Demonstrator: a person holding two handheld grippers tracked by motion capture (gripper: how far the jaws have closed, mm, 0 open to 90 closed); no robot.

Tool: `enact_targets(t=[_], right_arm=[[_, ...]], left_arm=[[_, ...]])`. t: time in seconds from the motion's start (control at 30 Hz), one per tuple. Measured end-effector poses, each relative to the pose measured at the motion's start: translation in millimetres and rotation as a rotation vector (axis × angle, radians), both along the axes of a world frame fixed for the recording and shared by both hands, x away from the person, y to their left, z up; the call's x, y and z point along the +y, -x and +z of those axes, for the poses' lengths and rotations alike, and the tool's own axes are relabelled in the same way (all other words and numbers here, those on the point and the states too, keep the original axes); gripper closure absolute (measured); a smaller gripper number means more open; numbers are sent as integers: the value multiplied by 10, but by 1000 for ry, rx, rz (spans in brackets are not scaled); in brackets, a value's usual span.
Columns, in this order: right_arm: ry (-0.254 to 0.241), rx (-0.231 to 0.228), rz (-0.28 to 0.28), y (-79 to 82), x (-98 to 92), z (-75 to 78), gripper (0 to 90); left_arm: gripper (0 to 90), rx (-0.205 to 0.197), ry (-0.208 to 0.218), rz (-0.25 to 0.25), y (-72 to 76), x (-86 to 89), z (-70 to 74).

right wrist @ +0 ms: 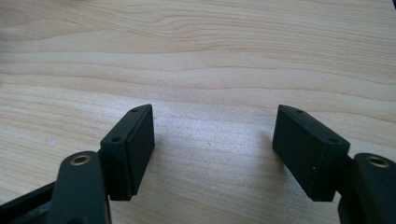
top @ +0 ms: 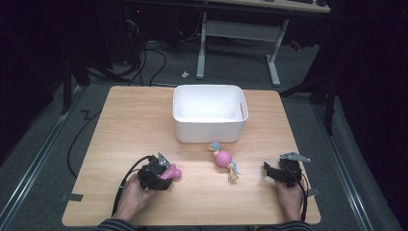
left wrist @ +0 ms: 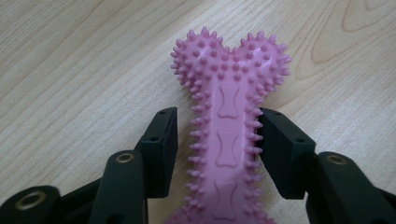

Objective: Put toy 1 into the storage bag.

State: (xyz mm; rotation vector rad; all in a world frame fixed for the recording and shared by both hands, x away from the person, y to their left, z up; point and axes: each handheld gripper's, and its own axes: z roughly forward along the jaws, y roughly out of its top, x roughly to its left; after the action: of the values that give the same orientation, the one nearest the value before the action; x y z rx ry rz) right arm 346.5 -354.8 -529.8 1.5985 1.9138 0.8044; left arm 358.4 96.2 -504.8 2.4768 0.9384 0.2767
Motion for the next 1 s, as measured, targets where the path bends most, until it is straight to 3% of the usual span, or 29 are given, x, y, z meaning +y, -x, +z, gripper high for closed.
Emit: enact_targets(t=[0.13,0.43,0.63,0.8,1.0], right_arm=[[2,-1,1,-1,0,-1,299],[2,0,1,0,0,0,299],[-1,0,1,0,-1,0,297],[-1,0,5,0,-2,-1,294],[-1,0,4,0,-1,-1,294]], left_arm=[[566,10,4,-15,7,2,1],[589,1,-16,-38,11,4,41],[590,-5,20,-21,-19,57,164],[591,-33,51,-14,-23,85,265],[593,-48,55,-9,-63,94,363]])
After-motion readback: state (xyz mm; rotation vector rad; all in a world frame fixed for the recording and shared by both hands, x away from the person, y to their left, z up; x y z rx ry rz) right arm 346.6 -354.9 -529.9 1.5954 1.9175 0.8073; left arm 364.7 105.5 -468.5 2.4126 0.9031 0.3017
